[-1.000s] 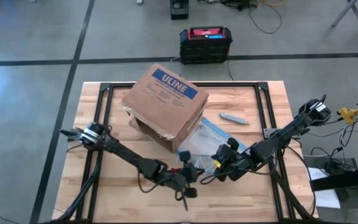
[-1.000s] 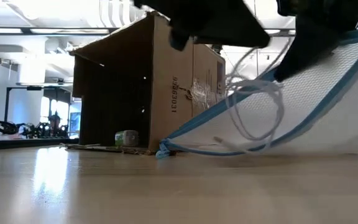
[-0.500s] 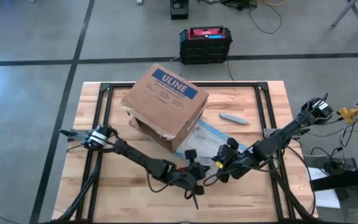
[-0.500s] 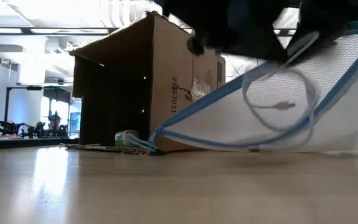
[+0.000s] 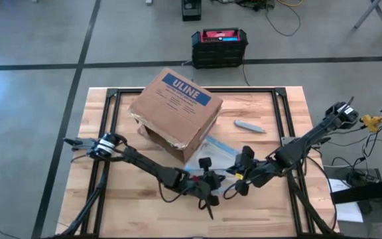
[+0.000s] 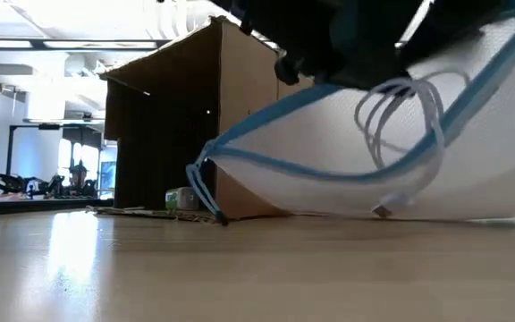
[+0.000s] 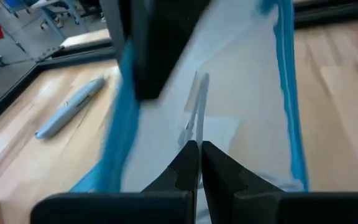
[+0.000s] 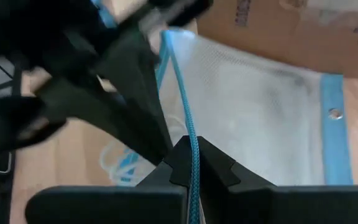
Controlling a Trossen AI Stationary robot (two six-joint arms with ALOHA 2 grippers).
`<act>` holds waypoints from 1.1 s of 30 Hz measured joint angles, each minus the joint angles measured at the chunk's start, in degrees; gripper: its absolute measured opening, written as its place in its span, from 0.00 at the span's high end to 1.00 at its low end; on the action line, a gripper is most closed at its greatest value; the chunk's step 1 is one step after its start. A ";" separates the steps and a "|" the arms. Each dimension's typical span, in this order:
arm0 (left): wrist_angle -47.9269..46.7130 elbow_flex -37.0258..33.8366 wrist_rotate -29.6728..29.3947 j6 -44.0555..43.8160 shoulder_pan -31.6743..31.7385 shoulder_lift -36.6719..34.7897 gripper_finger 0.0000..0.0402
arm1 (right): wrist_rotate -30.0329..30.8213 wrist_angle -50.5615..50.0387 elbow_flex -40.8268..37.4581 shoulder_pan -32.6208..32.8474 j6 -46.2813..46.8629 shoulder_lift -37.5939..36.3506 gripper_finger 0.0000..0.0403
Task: Unpack boxes
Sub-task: Put the white charger cable into the white zip bag
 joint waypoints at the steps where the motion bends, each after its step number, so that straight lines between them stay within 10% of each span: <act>1: 0.10 0.00 -0.07 -0.26 0.25 0.16 1.00 | 0.04 0.31 0.00 0.00 -0.17 -0.55 1.00; 15: -7.94 0.13 -5.70 -6.37 6.41 -1.13 1.00 | -8.81 1.71 0.00 1.55 -1.90 -0.43 1.00; 33: -8.85 2.03 4.02 -10.82 4.75 -11.56 1.00 | -10.26 2.04 0.19 1.46 -3.15 1.82 1.00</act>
